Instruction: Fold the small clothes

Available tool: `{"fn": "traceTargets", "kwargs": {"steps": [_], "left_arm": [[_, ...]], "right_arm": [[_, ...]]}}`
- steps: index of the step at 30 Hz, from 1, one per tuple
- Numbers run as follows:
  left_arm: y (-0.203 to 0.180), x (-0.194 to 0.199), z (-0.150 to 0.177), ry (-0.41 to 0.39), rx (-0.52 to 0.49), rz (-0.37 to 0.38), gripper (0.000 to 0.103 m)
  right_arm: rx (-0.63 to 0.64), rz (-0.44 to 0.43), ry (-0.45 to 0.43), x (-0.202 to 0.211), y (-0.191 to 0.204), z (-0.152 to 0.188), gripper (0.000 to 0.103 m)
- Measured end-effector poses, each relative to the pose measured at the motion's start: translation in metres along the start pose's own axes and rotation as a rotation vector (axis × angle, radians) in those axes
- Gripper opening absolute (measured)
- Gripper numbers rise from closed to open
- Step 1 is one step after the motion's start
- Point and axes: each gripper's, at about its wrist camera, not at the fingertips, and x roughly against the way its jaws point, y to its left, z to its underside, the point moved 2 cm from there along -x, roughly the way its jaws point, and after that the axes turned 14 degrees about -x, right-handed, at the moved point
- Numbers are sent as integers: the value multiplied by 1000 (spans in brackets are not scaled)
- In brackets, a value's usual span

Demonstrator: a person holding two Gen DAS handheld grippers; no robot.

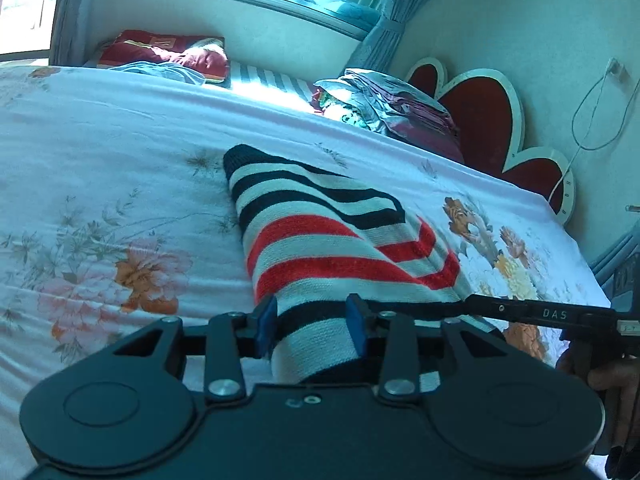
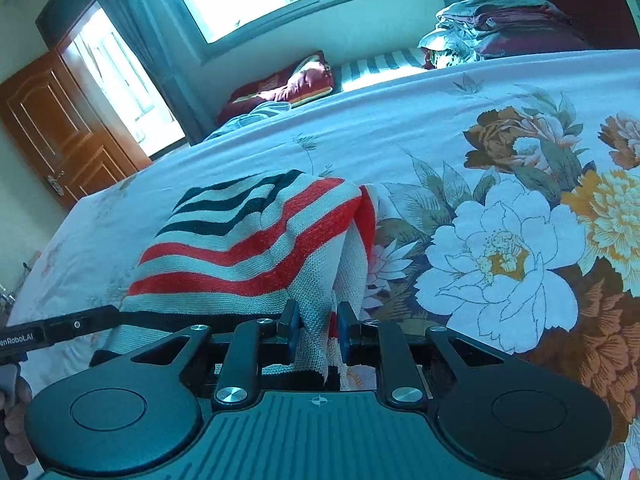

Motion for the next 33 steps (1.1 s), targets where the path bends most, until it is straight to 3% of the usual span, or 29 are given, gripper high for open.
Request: {"fn": "traceTargets", "kwargs": {"steps": [1,4,11,13,14,16,22,27,29,33], "left_arm": [[1,2,6,-3,8,1,41],[2,4,14,-25,75,16,41],[-2,11,23,-13,92,33,42],[-4,8,33,47,76,26,41],[-10,-2,41,104,63,18,42],[-22,-18,51,140,52,30,43],[-23,9,49,78,44,-26,43],[-15,47,55,46,20,-84,43],[-11,40,62,78,32,-95,43],[-5,24,66,130,73,-89,44]], "right_arm": [[-16,-16,5,2,-1,0,33],[-69,-72,16,6,-3,4,33],[-105,-75,55,11,-5,23,34],[-53,-39,60,12,-4,24,23],[-29,-25,61,11,-4,24,22],[10,13,49,9,-3,27,23],[81,69,10,19,10,32,23],[104,11,-63,59,20,32,23],[126,1,-38,59,23,38,23],[219,160,109,16,12,63,23]]}}
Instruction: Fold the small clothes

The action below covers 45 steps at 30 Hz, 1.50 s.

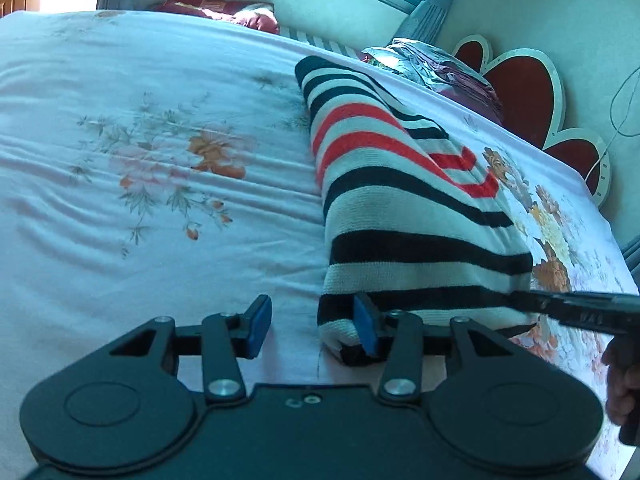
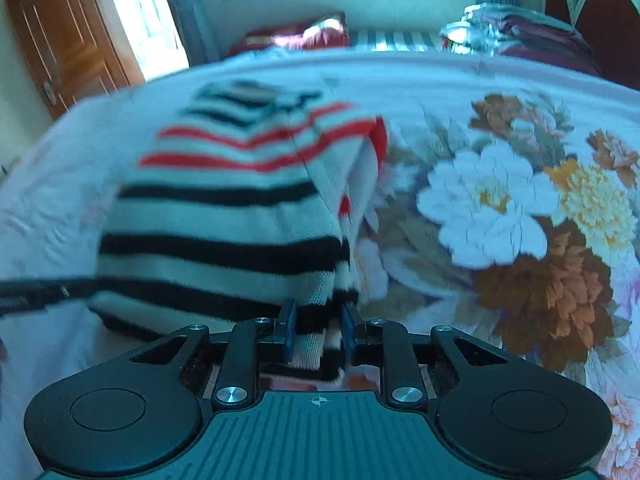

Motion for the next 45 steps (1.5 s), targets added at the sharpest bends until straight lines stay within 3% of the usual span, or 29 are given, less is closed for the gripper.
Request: {"fn": "traceTargets", "kwargs": {"steps": [2,6,8,12,16,17,19,21,23,24,25,30,33,34,35,36,39,42,45], "left_arm": [[-1,7,-8,17,-70,-12,43],[-1,27,-38,-111,-105,-5,41],[-5,19,-59,-149,-144,-10,41],[-19,-1,-101,-194,-212,-1,35],[-34,-44,-119,-81,-307,46,35],[-36,-58,-115,-55,-318,50,35],[-47,-75,-108,-43,-405,21,36],[-54,-76,-115,-26,-411,19,35],[-51,-68,-120,-60,-378,64,36],[-49,-64,-121,-84,-374,67,36],[-48,-63,-121,-98,-374,62,35],[-43,-72,-129,-107,-376,65,35],[-43,-80,-134,-95,-384,86,35],[-42,-84,-134,-86,-384,99,35],[-41,-88,-134,-75,-376,111,36],[-41,-93,-134,-63,-363,126,36],[-43,-107,-130,-14,-318,131,36],[-55,-112,-133,1,-341,87,36],[-53,-106,-132,1,-342,90,34]], "right_arm": [[-35,-20,-10,4,-2,-4,23],[32,-51,-202,37,9,-25,23],[48,-68,-247,37,18,-43,23],[94,-60,-244,8,41,-78,23],[109,-67,-223,-19,49,-94,23],[117,-49,-205,-30,46,-95,23],[117,54,-87,-65,31,-91,23],[46,6,-88,-60,19,-96,24],[-13,-45,-137,-44,11,-101,24],[-60,-68,-181,-36,3,-103,27],[-96,-75,-196,-33,-5,-106,42],[-274,-142,-130,-56,-37,-121,45],[-382,-265,-97,-63,-46,-131,44],[-386,-261,-95,-65,-46,-133,36],[-356,-230,-106,-66,-43,-134,18],[-311,-194,-108,-67,-39,-134,16],[-27,12,-139,-77,-17,-122,15],[18,60,-142,-77,-6,-121,15],[11,69,-141,-72,-3,-121,15]]}}
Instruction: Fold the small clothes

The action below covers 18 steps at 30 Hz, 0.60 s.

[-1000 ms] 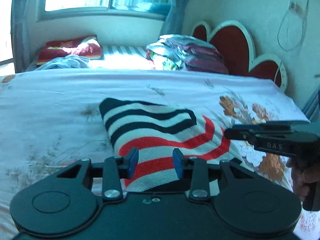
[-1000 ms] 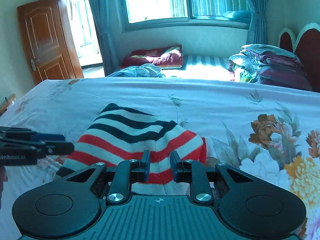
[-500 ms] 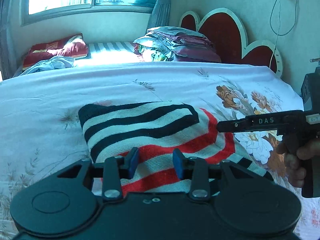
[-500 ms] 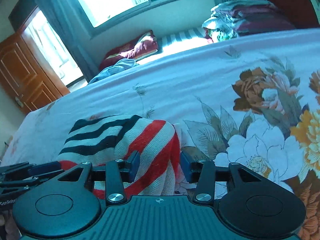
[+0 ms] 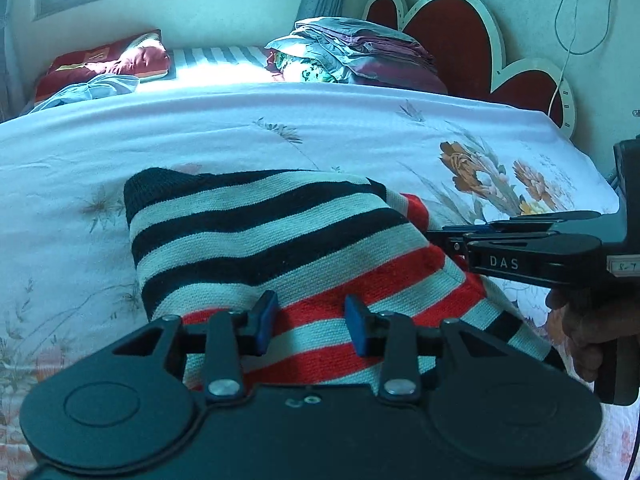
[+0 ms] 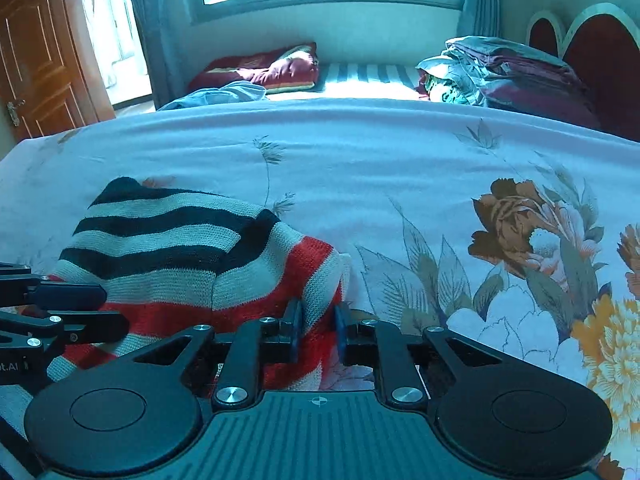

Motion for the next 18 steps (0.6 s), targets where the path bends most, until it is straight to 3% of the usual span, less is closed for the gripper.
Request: {"fn": "traceTargets", "kwargs": {"steps": [4,8,10,18], "left_arm": [[-2,36,13,-59,34,36,34],[-10,44,35,-68,67,23,33],[-13,42,34,-70,77,8,33],[-22,43,29,-57,47,-29,32]], "right_arm": [[23,-42,-58,35,9,2,16],[108,-110,-35,53,32,19,16],[184,-45,44,38,40,36,15],[226,0,29,29,40,45,16]]}}
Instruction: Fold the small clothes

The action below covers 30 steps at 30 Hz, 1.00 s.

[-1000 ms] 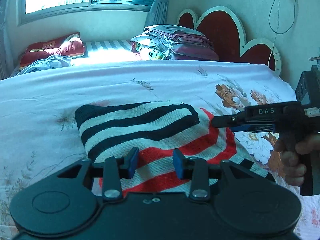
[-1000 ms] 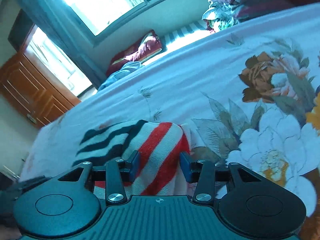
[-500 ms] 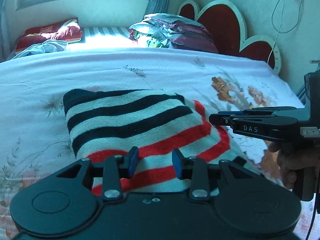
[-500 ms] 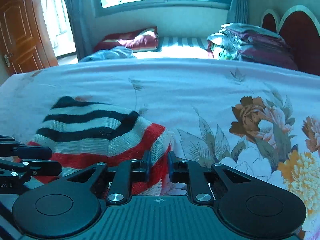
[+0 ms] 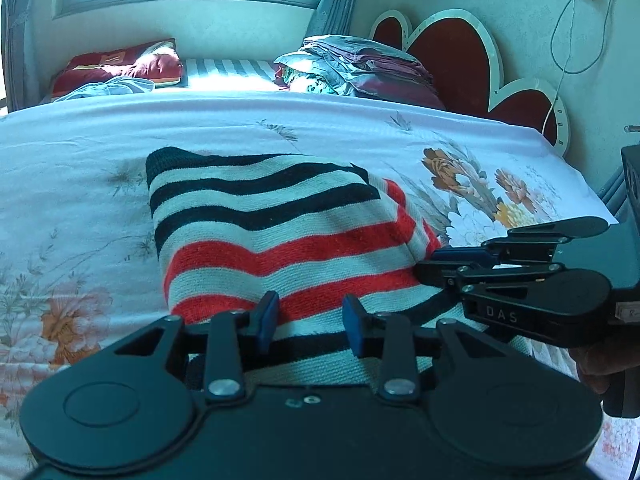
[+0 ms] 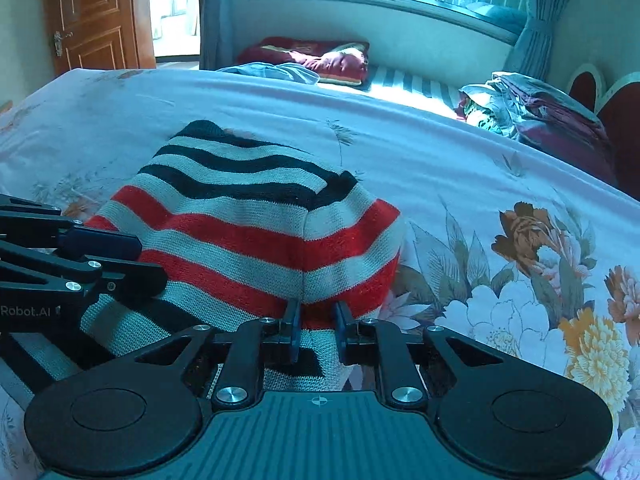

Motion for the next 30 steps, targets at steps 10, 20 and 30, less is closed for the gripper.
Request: {"fn": "traceTargets", "kwargs": {"steps": [10,20,30], "left_arm": [[5,66,39,6,97,41,27],[-4,49,71,42,180,69,27],[-23,59,81,43,164,7,27]], "right_arm": [[40,-84,-9,56,7,20,16],[142,-45,40,38,6,45,15],[147,-54,11,40,2,51,16]]}}
